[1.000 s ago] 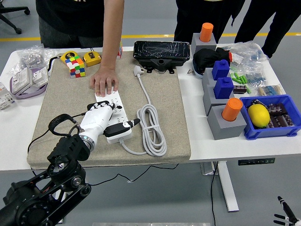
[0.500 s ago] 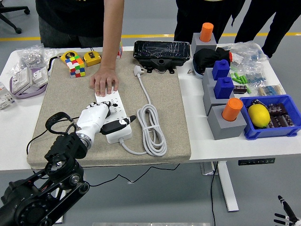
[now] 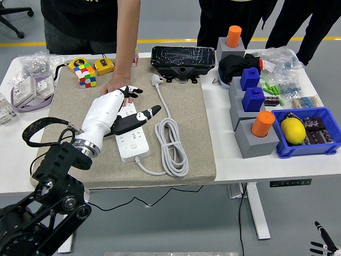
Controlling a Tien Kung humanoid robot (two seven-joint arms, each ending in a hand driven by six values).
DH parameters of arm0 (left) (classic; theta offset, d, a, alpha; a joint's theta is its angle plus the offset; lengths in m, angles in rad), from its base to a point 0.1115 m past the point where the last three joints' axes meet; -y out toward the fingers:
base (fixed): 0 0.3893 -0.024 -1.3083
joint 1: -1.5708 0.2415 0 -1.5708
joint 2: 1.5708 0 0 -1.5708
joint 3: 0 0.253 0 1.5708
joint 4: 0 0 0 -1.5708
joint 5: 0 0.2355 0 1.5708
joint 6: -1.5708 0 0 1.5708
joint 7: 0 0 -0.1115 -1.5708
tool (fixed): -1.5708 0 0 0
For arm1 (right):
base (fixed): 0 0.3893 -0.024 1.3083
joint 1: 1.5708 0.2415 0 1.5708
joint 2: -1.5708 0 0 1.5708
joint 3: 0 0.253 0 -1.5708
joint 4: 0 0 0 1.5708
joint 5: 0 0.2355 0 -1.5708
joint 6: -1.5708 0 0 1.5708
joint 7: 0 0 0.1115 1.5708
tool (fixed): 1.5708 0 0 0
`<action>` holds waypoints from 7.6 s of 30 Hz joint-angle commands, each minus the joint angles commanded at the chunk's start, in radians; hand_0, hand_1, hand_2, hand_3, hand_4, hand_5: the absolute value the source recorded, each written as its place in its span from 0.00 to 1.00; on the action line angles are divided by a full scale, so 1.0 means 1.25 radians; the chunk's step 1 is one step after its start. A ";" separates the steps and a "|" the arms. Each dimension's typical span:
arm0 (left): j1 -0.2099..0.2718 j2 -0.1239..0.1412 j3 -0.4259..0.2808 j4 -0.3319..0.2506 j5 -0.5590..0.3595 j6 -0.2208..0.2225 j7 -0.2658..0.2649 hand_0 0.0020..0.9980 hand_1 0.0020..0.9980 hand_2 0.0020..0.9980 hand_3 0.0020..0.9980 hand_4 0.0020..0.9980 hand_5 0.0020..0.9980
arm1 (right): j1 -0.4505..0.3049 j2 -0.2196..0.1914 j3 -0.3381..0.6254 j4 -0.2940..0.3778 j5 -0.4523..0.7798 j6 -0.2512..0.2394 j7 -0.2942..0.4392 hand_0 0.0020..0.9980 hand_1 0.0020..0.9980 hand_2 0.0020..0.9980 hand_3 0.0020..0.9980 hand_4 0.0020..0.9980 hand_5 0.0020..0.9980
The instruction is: Pick up the plug,place it near the board,insert it into the board,press the button
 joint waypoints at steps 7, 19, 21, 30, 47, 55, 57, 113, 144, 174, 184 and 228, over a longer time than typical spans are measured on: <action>0.018 0.014 -0.064 0.000 -0.029 -0.196 0.019 0.19 0.02 0.14 0.66 0.65 0.00 | -0.003 0.002 0.003 0.000 -0.002 0.000 0.000 0.79 0.72 0.68 0.67 1.00 0.99; 0.010 0.034 -0.030 0.000 -0.042 -0.404 0.102 0.17 0.01 0.12 0.75 0.67 0.00 | -0.001 0.001 0.001 0.000 0.001 -0.001 0.000 0.79 0.72 0.68 0.67 1.00 0.99; 0.008 0.032 -0.016 0.002 -0.035 -0.393 0.099 0.17 0.01 0.12 0.75 0.67 0.00 | -0.002 0.001 0.004 0.000 -0.001 -0.001 -0.001 0.79 0.72 0.68 0.67 1.00 0.99; 0.000 0.025 -0.003 0.064 -0.011 -0.379 0.094 0.18 0.01 0.13 0.90 0.67 0.00 | -0.002 0.001 0.000 0.000 0.002 -0.001 0.000 0.79 0.71 0.68 0.67 1.00 1.00; -0.002 0.019 -0.001 0.099 -0.006 -0.391 0.087 0.18 0.00 0.13 0.78 0.65 0.00 | -0.001 0.000 0.003 0.000 0.001 -0.002 0.000 0.79 0.72 0.68 0.67 1.00 1.00; 0.002 0.015 -0.002 0.095 0.002 -0.382 0.081 0.18 0.00 0.12 0.62 0.61 0.00 | -0.009 0.004 0.006 0.000 -0.004 -0.001 0.001 0.79 0.72 0.68 0.67 1.00 1.00; 0.004 0.014 -0.002 0.098 0.003 -0.381 0.079 0.18 0.00 0.12 0.62 0.61 0.00 | -0.010 0.005 0.007 0.000 -0.004 -0.001 0.002 0.79 0.72 0.68 0.67 1.00 1.00; -0.003 -0.002 -0.006 0.141 0.025 -0.344 0.047 0.18 0.00 0.11 0.74 0.55 0.00 | -0.008 0.003 0.017 0.000 -0.006 -0.005 0.003 0.79 0.72 0.68 0.67 1.00 1.00; 0.009 -0.006 -0.045 0.022 0.078 -0.249 -0.001 0.24 0.11 0.22 0.62 0.57 0.00 | -0.010 0.009 0.014 0.000 0.001 -0.004 0.005 0.79 0.72 0.68 0.67 1.00 1.00; 0.076 -0.008 -0.155 0.022 -0.060 0.021 -0.173 1.00 1.00 1.00 0.98 1.00 0.44 | -0.016 0.000 0.012 0.000 -0.004 -0.004 -0.001 0.79 0.72 0.68 0.67 1.00 1.00; 0.088 0.000 -0.159 0.016 -0.057 0.022 -0.174 1.00 1.00 1.00 0.98 1.00 0.45 | -0.018 0.003 0.013 0.000 -0.004 -0.004 0.000 0.79 0.72 0.68 0.67 1.00 1.00; 0.149 -0.052 -0.361 0.026 -0.063 0.149 -0.294 1.00 1.00 1.00 0.98 1.00 0.73 | -0.017 0.005 0.023 0.000 -0.003 -0.005 0.002 0.79 0.72 0.68 0.67 1.00 1.00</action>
